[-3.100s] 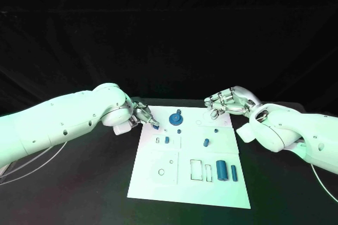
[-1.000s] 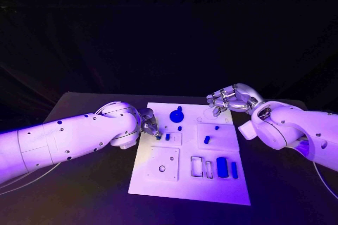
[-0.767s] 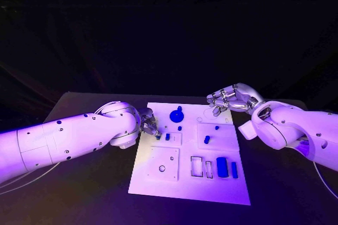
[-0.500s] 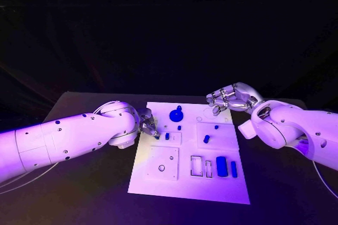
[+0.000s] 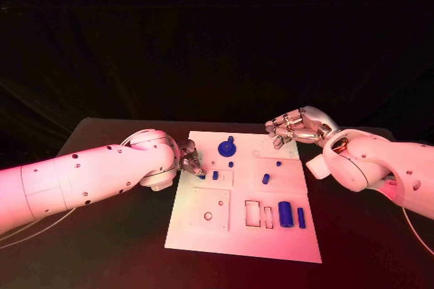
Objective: Assemble the parts on the task board
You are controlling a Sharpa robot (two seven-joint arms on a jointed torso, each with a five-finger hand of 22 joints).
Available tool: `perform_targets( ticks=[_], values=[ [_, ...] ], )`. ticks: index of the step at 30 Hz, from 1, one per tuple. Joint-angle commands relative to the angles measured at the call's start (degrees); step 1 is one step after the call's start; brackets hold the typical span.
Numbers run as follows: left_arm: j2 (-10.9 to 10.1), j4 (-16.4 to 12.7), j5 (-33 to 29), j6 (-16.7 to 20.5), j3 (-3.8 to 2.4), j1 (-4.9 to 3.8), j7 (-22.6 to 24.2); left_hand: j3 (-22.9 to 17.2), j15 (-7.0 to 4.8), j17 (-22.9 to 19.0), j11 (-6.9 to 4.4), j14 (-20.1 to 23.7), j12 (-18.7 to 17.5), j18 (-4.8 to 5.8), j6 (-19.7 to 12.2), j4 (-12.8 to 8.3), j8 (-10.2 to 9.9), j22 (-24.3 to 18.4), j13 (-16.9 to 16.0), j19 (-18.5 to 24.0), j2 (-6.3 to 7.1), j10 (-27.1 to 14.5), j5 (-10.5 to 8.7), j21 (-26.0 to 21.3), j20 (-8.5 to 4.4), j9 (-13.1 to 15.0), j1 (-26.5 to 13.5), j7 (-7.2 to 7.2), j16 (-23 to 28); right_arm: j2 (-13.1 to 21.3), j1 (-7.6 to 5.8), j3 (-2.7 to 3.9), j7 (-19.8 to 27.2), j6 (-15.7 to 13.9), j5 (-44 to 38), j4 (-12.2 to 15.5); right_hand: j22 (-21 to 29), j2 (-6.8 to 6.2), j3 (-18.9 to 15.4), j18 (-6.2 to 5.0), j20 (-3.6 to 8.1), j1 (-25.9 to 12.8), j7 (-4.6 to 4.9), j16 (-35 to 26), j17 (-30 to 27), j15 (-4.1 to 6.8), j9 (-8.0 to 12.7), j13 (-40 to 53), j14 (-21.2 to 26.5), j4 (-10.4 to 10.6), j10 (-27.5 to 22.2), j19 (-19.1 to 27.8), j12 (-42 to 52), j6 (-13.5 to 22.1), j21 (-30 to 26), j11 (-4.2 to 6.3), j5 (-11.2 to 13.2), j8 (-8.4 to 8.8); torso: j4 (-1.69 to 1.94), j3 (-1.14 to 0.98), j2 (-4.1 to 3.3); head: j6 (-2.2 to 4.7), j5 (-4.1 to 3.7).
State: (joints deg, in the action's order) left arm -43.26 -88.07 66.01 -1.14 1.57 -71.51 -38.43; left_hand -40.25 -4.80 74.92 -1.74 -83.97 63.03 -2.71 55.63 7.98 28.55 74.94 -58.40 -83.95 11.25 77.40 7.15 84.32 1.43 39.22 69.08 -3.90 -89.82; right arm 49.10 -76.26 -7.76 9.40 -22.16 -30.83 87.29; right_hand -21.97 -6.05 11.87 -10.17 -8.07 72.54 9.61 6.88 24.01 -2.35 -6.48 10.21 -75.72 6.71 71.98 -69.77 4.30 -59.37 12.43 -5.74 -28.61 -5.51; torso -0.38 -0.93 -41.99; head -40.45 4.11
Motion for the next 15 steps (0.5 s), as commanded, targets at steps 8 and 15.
perform_targets(
  ticks=[8, 15],
  values=[
    [0.7, 0.1, -1.3, -2.5, 0.19, 0.24, -0.5, -3.2, -0.72, 15.1, -0.74, -6.0, 0.0, 0.58, 1.6, -3.1, 1.1, 5.8, -0.2, -1.8, 0.16, 0.4, 0.07, 0.4, -0.65, 1.7, -2.9, 2.43, -0.2, 0.0, 0.03, 0.0, 0.3, 0.3, -0.5, 0.2, 0.1, 0.16, 0.2, -0.24, -0.12, 0.2, 0.11, -0.3, 0.1, 0.01, 0.0, -0.1, 0.1, -0.2, -0.1, 0.3, 0.1, -0.1, -0.2, 0.1, -0.3, -0.17, -0.04, -0.06, 0.02, 0.03, 0.09],
    [1.0, 0.8, -1.5, -2.6, 0.18, 0.23, -0.6, -1.5, -0.93, 15.1, -0.96, -6.0, 0.3, 0.61, 1.9, -1.9, 1.4, 6.0, -0.4, -1.9, 0.31, 0.5, 0.03, 0.4, -0.81, 2.1, -4.2, 2.71, -0.2, 0.1, 0.03, 0.0, 0.3, 0.3, -0.5, 0.3, 0.1, 0.18, 0.2, -0.24, -0.12, 0.1, 0.11, -0.3, 0.1, 0.02, 0.0, -0.1, 0.1, -0.1, 0.0, 0.3, 0.1, -0.1, -0.2, 0.11, -0.4, -0.19, -0.04, -0.04, 0.02, -0.01, 0.01]
  ],
)
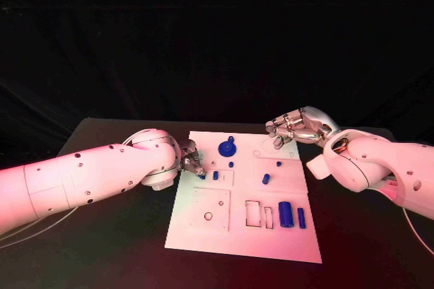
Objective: Assemble the parts on the task board
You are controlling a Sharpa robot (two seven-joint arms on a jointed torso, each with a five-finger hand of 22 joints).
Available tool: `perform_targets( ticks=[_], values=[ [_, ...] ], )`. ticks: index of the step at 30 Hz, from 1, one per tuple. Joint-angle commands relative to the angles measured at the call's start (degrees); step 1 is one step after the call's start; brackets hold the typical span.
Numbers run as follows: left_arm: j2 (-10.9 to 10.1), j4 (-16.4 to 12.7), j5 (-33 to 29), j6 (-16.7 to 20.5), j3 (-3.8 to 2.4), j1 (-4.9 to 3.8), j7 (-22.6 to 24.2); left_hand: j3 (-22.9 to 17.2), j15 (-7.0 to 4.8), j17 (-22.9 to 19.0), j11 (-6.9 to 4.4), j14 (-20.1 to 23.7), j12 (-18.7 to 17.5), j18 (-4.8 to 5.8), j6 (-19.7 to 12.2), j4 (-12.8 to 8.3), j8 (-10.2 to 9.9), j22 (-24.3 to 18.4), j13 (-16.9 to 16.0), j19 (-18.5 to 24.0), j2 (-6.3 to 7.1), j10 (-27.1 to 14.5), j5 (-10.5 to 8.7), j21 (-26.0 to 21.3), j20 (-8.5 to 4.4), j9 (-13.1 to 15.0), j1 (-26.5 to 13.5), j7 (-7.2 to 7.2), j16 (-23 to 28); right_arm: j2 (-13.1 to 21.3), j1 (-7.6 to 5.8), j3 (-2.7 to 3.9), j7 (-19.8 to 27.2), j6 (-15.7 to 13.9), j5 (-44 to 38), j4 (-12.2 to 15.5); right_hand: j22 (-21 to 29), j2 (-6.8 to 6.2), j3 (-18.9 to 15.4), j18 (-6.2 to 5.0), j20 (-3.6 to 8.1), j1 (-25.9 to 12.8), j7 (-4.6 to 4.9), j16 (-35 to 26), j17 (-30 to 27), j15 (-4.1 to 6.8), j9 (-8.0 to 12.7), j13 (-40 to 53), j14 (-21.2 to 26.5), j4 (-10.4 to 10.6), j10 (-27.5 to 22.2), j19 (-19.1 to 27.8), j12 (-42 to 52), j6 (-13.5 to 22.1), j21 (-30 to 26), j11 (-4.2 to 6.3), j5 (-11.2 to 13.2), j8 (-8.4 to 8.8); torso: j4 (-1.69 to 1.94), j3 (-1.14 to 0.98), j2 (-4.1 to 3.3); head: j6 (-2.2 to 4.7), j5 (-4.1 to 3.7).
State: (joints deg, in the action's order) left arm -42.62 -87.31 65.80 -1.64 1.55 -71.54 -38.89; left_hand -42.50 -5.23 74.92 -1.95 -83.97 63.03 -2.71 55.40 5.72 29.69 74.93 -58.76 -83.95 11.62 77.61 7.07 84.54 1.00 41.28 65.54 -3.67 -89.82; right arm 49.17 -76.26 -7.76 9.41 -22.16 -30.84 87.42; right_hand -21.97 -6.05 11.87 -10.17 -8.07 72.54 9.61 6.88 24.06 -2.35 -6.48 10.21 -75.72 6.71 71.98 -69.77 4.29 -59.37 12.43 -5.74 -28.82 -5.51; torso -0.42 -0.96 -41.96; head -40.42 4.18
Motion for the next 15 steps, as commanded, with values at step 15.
perform_targets(
  ticks=[15],
  values=[
    [1.0, 0.8, -1.3, -2.6, 0.18, 0.26, -0.4, 4.9, -0.78, 15.1, -1.03, -6.0, 1.2, 0.71, 2.8, 2.2, 0.6, 6.4, -1.1, -2.1, -0.26, 0.7, 0.05, 0.5, -0.64, 0.6, -1.8, 2.81, -0.2, 0.2, 0.02, 0.0, 0.3, 0.2, -0.5, 0.4, 0.1, 0.16, 0.2, -0.23, -0.12, 0.1, 0.12, -0.3, 0.1, 0.01, 0.0, -0.1, 0.1, -0.1, 0.0, 0.3, 0.1, -0.1, -0.2, 0.1, -0.2, -0.19, 0.03, 0.02, -0.01, -0.13, -0.21]
  ],
)
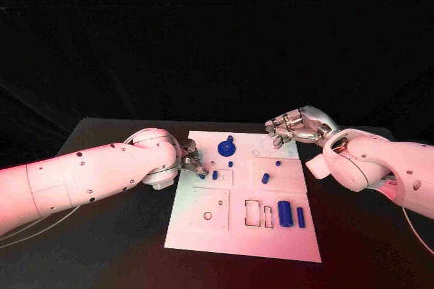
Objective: Assemble the parts on the task board
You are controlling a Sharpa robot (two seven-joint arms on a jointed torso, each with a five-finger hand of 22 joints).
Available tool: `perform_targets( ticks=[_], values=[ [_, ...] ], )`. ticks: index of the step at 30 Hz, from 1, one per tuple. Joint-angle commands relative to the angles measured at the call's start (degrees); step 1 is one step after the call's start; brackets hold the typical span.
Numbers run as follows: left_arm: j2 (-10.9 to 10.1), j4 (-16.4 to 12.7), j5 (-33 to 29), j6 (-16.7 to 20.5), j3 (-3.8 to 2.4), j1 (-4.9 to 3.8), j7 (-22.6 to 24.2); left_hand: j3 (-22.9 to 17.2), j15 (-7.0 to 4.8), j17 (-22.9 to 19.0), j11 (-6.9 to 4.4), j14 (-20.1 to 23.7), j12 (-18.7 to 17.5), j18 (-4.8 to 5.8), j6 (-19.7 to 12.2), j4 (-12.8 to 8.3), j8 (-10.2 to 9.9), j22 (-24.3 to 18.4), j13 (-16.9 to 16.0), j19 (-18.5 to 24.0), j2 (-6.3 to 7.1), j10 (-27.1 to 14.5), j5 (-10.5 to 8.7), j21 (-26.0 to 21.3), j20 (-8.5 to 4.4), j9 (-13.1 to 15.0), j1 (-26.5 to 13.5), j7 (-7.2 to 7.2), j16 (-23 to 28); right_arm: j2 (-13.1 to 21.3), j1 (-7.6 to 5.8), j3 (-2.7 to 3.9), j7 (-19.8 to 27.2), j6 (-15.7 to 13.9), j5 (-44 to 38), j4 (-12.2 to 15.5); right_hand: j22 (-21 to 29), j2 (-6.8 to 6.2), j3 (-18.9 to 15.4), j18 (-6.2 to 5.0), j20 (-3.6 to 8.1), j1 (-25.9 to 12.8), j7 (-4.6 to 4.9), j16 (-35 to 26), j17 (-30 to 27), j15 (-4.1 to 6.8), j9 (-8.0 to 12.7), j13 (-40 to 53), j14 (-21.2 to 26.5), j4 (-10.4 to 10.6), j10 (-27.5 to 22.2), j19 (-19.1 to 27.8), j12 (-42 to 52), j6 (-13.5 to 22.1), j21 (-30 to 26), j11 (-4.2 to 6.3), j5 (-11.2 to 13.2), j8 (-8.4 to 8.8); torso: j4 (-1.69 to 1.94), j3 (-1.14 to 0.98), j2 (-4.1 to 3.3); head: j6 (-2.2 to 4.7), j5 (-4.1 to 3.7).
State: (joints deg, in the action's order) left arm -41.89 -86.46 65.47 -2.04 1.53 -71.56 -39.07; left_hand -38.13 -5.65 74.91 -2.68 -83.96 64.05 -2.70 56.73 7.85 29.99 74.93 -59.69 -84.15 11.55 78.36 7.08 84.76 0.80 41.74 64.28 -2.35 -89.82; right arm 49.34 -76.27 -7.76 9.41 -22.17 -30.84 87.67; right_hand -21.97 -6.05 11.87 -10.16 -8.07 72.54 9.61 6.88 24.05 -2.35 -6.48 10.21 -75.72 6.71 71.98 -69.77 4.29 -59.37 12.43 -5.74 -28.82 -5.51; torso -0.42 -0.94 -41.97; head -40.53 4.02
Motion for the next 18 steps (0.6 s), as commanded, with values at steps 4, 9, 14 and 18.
perform_targets(
  ticks=[4, 9, 14, 18],
  values=[
    [0.3, 0.1, -1.0, -2.5, 0.21, 0.28, -0.4, 2.3, -0.42, 15.1, -0.38, -6.0, 0.4, 0.75, 1.7, 0.7, 0.4, 6.6, -0.4, -2.0, -0.33, 0.0, 0.03, 0.3, -0.5, 0.3, -0.7, 1.58, -0.2, 0.1, 0.02, 0.0, 0.3, 0.2, -0.5, 0.2, 0.1, 0.16, 0.2, -0.24, -0.12, 0.1, 0.12, -0.3, 0.1, 0.01, 0.0, -0.1, 0.1, -0.1, 0.0, 0.3, 0.1, -0.1, -0.2, 0.1, -0.2, -0.19, 0.02, 0.01, -0.02, -0.07, -0.04],
    [0.4, 0.2, -1.0, -2.6, 0.21, 0.27, -0.6, 3.2, -0.44, 15.1, -0.4, -6.0, 0.5, 0.76, 1.8, 1.0, 0.4, 6.7, -0.4, -2.0, -0.45, 0.0, 0.03, 0.3, -0.54, 0.3, -0.7, 1.6, -0.2, 0.2, 0.02, 0.0, 0.3, 0.2, -0.5, 0.2, 0.1, 0.16, 0.2, -0.24, -0.12, 0.1, 0.12, -0.3, 0.1, 0.01, 0.0, -0.1, 0.1, -0.1, 0.0, 0.3, 0.1, -0.1, -0.2, 0.1, -0.2, -0.19, 0.02, 0.05, 0.01, -0.02, -0.06],
    [0.4, 0.4, -1.0, -2.6, 0.2, 0.27, -0.7, 4.3, -0.46, 15.1, -0.41, -6.0, 0.5, 0.76, 1.8, 1.4, 0.4, 6.7, -0.4, -2.1, -0.53, 0.0, 0.04, 0.4, -0.56, 0.4, -0.7, 1.62, -0.2, 0.2, 0.01, 0.0, 0.3, 0.1, -0.5, 0.2, 0.1, 0.13, 0.2, -0.23, -0.13, 0.0, 0.12, -0.3, 0.1, 0.0, 0.0, -0.1, 0.1, 0.0, 0.0, 0.3, 0.1, -0.1, -0.2, 0.09, -0.3, -0.19, 0.04, 0.02, -0.01, 0.0, -0.09],
    [0.4, 0.5, -0.9, -2.6, 0.2, 0.27, -0.9, 5.7, -0.47, 15.1, -0.42, -6.0, 0.5, 0.79, 1.9, 2.0, 0.4, 6.8, -0.4, -2.1, -0.51, 0.0, 0.07, 0.4, -0.57, 0.4, -0.9, 1.64, -0.2, 0.2, 0.01, 0.0, 0.3, 0.1, -0.5, 0.2, 0.1, 0.13, 0.2, -0.23, -0.13, 0.0, 0.12, -0.3, 0.1, 0.0, 0.0, -0.1, 0.1, 0.0, 0.0, 0.3, 0.1, -0.1, -0.2, 0.09, -0.3, -0.19, 0.06, 0.05, -0.01, -0.01, -0.09]
  ],
)
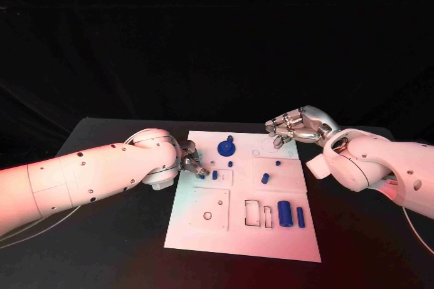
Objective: Assemble the parts on the task board
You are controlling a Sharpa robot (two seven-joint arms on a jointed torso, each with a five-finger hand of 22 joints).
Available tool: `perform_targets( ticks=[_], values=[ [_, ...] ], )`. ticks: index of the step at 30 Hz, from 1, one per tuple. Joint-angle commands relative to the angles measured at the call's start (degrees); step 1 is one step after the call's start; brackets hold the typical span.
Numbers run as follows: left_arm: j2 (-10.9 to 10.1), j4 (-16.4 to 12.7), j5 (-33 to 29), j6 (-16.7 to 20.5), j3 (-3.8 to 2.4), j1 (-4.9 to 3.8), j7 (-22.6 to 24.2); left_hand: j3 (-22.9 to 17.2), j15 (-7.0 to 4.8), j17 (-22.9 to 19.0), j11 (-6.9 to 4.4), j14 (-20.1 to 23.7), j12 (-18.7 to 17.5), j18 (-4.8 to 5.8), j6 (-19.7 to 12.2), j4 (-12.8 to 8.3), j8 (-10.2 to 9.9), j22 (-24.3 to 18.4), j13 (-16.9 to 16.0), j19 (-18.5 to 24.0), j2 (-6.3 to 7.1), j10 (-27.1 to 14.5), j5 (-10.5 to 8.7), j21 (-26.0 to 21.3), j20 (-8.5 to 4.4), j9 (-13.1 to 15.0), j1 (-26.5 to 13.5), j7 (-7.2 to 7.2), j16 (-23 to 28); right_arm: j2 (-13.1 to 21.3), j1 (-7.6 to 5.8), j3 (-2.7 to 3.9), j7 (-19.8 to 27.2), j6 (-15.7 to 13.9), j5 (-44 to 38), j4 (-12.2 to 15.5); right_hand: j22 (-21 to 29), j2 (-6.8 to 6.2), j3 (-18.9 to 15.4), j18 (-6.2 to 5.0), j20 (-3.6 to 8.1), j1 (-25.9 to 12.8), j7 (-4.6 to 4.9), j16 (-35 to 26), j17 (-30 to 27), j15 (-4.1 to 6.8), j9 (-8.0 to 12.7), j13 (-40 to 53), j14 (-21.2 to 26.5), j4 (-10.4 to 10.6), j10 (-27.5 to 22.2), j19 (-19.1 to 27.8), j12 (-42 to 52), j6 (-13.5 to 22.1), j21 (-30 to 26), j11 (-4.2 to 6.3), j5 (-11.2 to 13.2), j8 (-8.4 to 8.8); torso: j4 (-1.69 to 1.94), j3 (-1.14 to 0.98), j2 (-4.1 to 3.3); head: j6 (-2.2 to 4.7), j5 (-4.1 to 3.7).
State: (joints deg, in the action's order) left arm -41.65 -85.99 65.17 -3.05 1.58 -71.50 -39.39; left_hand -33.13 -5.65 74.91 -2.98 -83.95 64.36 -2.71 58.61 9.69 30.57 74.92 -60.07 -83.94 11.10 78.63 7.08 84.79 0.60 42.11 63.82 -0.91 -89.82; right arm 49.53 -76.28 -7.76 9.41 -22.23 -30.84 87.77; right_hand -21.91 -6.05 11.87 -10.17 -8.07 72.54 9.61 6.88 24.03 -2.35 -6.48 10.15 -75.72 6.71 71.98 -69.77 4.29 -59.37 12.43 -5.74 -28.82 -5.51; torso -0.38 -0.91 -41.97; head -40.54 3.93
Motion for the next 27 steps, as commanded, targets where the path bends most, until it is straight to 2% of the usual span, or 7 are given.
perform_targets(
  ticks=[1, 9, 13, 16, 21, 27],
  values=[
    [0.1, 0.1, -0.6, -1.5, 0.14, 0.2, -0.6, 1.4, -0.48, 15.1, -0.12, -6.0, 0.2, 0.8, 0.0, 0.5, -0.1, 6.9, -0.1, -2.3, -0.03, -0.3, 0.07, 0.4, -0.37, 0.1, -0.5, 0.22, -0.2, 0.0, 0.03, 0.0, 0.3, 0.2, -0.5, 0.1, 0.1, 0.13, 0.2, -0.22, -0.13, 0.0, 0.12, -0.3, 0.1, 0.0, 0.0, 0.0, 0.1, 0.0, 0.0, 0.3, 0.1, -0.1, -0.2, 0.09, -0.3, -0.19, 0.01, 0.03, 0.0, 0.01, -0.01],
    [-0.1, 0.0, -0.6, -0.8, 0.06, 0.2, -0.5, 6.2, -0.48, 15.1, -0.1, -6.0, 0.4, 0.81, 0.2, 2.5, -0.2, 6.9, -0.2, -2.4, -0.32, -0.3, 0.12, 0.4, -0.36, 0.2, -0.5, 0.19, -0.2, 0.0, 0.03, 0.0, 0.3, 0.1, -0.5, 0.1, 0.1, 0.13, 0.2, -0.22, -0.13, 0.0, 0.12, -0.3, 0.1, 0.0, 0.0, 0.0, 0.1, 0.0, 0.0, 0.3, 0.1, -0.1, -0.2, 0.09, -0.3, -0.19, -0.03, 0.04, -0.01, 0.14, -0.04],
    [-0.3, -0.2, -0.7, 0.2, 0.0, 0.21, -0.3, 10.0, -0.33, 15.1, 0.03, -6.0, 0.5, 0.82, 0.4, 4.6, -0.2, 7.0, -0.3, -2.4, -0.35, -0.3, 0.01, 0.4, -0.31, 0.2, -2.0, 0.01, -0.2, 0.0, 0.03, 0.0, 0.3, 0.1, -0.5, 0.0, 0.1, 0.06, 0.1, -0.21, -0.14, -0.1, 0.15, -0.4, 0.1, -0.03, 0.0, -0.1, 0.2, 0.0, -0.1, 0.3, 0.1, -0.1, -0.2, 0.07, -0.3, -0.17, -0.02, 0.05, -0.05, 0.18, -0.1],
    [-0.5, -0.4, -1.0, 1.1, -0.05, 0.21, -0.2, 14.1, -0.34, 15.1, 0.11, -6.0, 0.6, 0.83, 0.5, 6.5, -0.3, 7.0, -0.3, -2.4, -1.07, -0.3, 0.02, 0.4, -0.26, 0.2, -2.8, -0.02, -0.2, 0.0, 0.03, 0.0, 0.3, 0.1, -0.5, 0.0, 0.1, 0.06, 0.1, -0.21, -0.14, -0.1, 0.15, -0.4, 0.1, -0.03, 0.0, -0.1, 0.2, 0.0, -0.1, 0.3, 0.1, -0.1, -0.2, 0.07, -0.3, -0.17, -0.01, 0.03, -0.04, 0.17, -0.14],
    [-0.8, -0.7, -1.1, 1.9, -0.17, 0.2, -0.1, 16.1, -0.31, 15.1, 0.11, -6.0, 0.6, 0.82, 0.4, 6.8, -0.4, 7.1, -0.3, -2.4, -1.86, -0.4, 0.05, 0.4, -0.31, 0.2, -2.6, -0.04, -0.2, 0.0, 0.03, 0.0, 0.2, 0.1, -0.5, -0.1, 0.1, 0.06, 0.1, -0.21, -0.14, -0.1, 0.15, -0.4, 0.1, -0.03, 0.0, -0.1, 0.2, 0.0, -0.1, 0.3, 0.1, -0.1, -0.2, 0.07, -0.3, -0.17, 0.02, 0.05, -0.03, 0.14, -0.16],
    [-1.4, -1.3, -1.4, 2.9, -0.79, 0.18, 0.2, 16.9, -0.31, 15.1, 0.11, -6.0, 0.5, 0.8, 0.4, 6.8, -0.4, 7.0, -0.2, -2.4, -2.31, -0.5, 0.09, 0.4, -0.32, 0.2, -2.3, -0.04, -0.2, -0.1, 0.03, 0.0, 0.2, 0.1, -0.5, -0.1, 0.1, 0.06, 0.1, -0.21, -0.14, -0.1, 0.15, -0.4, 0.1, -0.03, 0.0, -0.1, 0.2, 0.0, -0.1, 0.3, 0.1, -0.1, -0.2, 0.07, -0.3, -0.17, 0.0, 0.04, 0.0, 0.13, -0.16]
  ],
)
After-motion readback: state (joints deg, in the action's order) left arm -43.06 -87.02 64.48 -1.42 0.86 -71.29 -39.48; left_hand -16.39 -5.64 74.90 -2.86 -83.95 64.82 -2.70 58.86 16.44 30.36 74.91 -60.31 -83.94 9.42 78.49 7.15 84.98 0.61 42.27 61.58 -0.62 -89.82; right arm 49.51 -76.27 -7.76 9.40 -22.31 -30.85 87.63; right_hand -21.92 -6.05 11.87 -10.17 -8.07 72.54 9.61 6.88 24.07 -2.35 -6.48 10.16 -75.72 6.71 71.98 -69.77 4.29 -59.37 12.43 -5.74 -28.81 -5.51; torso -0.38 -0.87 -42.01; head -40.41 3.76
